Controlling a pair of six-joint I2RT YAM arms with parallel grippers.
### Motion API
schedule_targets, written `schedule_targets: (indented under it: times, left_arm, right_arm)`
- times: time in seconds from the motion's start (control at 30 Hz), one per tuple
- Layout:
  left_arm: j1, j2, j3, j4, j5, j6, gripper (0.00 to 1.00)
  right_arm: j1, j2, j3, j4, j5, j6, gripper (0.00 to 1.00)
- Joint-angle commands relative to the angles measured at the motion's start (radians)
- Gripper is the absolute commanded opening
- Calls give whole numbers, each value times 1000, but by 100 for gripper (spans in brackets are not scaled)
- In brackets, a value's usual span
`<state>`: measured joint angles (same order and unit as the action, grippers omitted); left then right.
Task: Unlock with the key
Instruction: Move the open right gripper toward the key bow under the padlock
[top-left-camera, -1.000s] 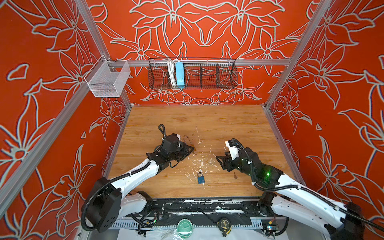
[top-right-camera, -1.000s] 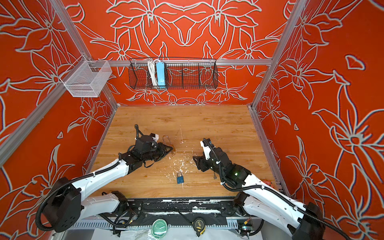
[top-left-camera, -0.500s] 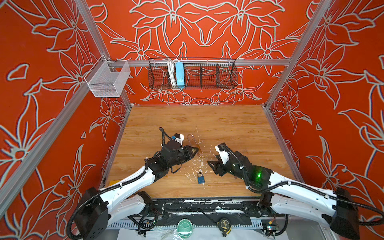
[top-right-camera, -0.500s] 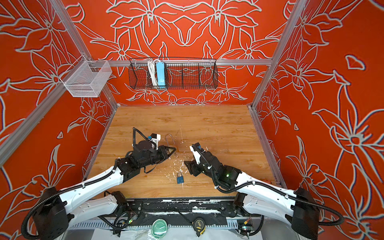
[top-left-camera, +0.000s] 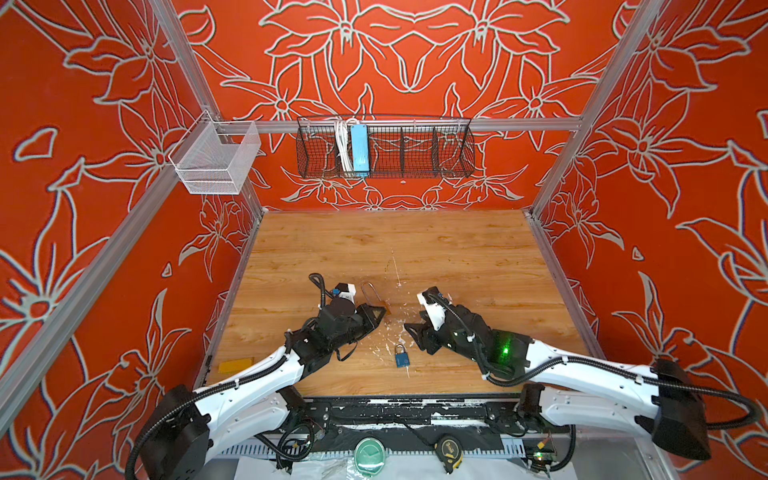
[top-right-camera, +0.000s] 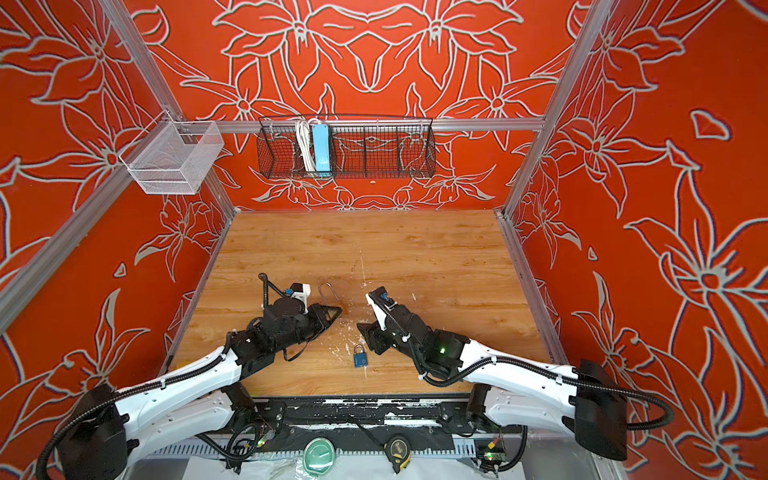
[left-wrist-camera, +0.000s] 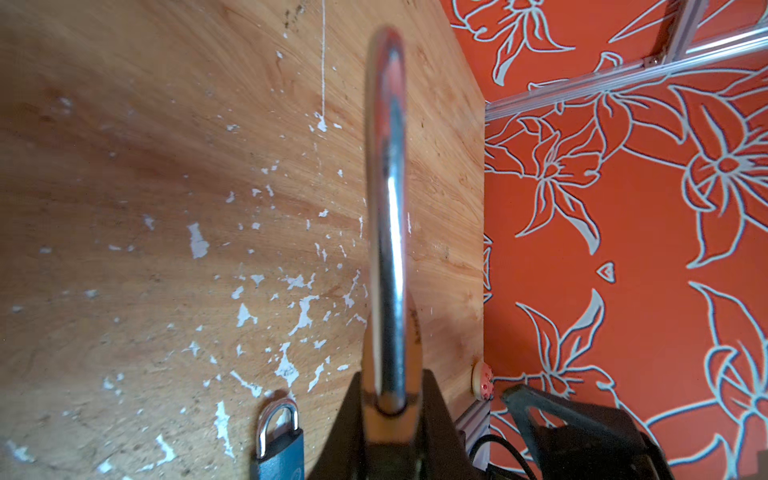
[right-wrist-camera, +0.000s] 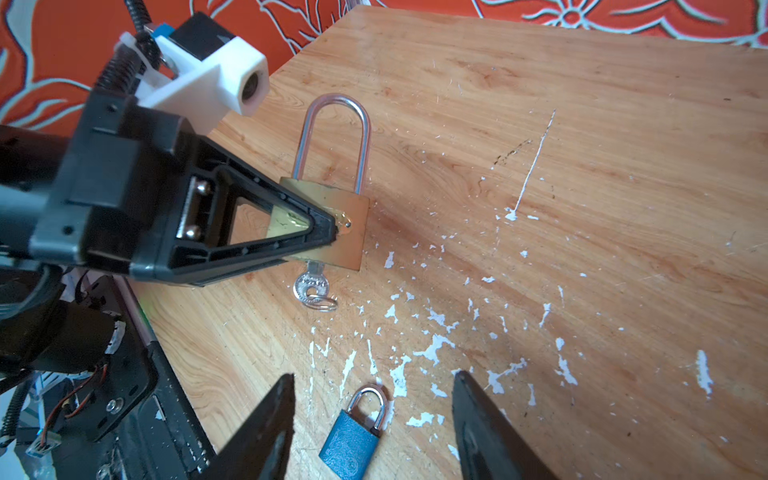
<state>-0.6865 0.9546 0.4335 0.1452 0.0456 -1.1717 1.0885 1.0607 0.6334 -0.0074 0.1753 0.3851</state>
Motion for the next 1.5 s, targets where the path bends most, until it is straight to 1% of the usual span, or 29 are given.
schedule_targets:
  times: [0.0,0.27,0.63,0.77,0.93,1.17,1.23,1.3,1.47]
  left_arm:
    - [-4,-53,25,71,-41,-49,0]
    - [-4,-107,7,71,-27,-45,0]
    - [-4,-97,16,100,15,-34,0]
    - [-4,-93,17,108,19,-41,0]
    - [-4,-91,22,105,19,-43,0]
    - [-4,-89,24,108,18,-43,0]
    - [-4,-86,25,106,20,-43,0]
    - [-4,-86,24,104,20,-42,0]
    - [-4,-91,21,103,16,-42,0]
  right_arm:
    - [36,29,53,-4,63,-2,61]
    - [62,80,89,38,28,-3,56]
    - [70,189,180,26,10,-14,55]
    - [71,227,209,5,16,-18,45]
    - [70,255,223,8,7,-16,43]
    - [71,299,253,-31,24,-5,41]
    - [70,301,256,-25,25,-6,37]
    - [70,305,262,-24,28,-6,29]
    - [71,327,290,-57,30,-18,29]
